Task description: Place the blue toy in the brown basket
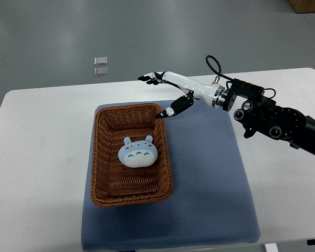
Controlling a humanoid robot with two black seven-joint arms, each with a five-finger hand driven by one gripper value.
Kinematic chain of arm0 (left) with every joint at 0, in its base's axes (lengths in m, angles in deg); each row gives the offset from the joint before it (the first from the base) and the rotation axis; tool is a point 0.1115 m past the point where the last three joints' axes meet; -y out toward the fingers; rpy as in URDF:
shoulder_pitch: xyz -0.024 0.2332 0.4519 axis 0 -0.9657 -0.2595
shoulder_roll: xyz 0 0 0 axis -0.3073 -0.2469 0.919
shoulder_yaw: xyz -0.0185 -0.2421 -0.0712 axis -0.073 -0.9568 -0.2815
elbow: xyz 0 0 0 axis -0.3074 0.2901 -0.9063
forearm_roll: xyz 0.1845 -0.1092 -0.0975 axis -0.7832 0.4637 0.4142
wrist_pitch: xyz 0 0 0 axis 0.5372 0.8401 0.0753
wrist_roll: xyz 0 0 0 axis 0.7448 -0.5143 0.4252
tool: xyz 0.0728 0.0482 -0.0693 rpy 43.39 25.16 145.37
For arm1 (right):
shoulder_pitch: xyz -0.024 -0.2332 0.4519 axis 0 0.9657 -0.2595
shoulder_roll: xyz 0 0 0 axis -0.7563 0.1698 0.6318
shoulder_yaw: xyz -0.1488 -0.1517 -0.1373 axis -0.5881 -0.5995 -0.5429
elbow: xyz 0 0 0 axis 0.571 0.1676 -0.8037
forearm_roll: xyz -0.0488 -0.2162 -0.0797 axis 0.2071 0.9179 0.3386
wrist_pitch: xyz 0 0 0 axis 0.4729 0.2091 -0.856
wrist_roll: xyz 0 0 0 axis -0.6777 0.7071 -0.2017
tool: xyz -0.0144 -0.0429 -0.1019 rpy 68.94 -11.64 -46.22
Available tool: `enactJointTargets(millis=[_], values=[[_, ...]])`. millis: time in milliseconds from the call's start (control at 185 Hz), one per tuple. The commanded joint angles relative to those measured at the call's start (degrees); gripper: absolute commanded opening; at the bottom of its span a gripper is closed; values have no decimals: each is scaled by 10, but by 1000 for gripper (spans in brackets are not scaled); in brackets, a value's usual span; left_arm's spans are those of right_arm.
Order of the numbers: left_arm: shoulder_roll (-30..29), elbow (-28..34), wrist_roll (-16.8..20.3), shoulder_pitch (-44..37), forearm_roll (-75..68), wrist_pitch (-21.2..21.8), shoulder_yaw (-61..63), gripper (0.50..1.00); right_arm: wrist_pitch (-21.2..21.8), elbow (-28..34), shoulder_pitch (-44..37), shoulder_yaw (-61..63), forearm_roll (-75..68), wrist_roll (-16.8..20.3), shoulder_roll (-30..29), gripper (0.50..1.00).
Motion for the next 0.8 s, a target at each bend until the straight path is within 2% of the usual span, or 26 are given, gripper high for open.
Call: enactJointTargets(millis=[0,243,459,626,793], values=[[0,0,0,0,0,0,0,1000,6,-27,51,67,-53,0,11,883],[0,0,0,1,0,0,1,1000,-1,-34,139,138,-218,26,16,883],[0,0,0,2,0,0,2,1000,-21,-33,151,140,-387,50,16,883],[0,0,0,4,0,0,2,1000,-21,-32,151,141,-444,77,16,883],[0,0,0,4,0,0,2,1000,-27,-33,156,142,-448,71,15,885]])
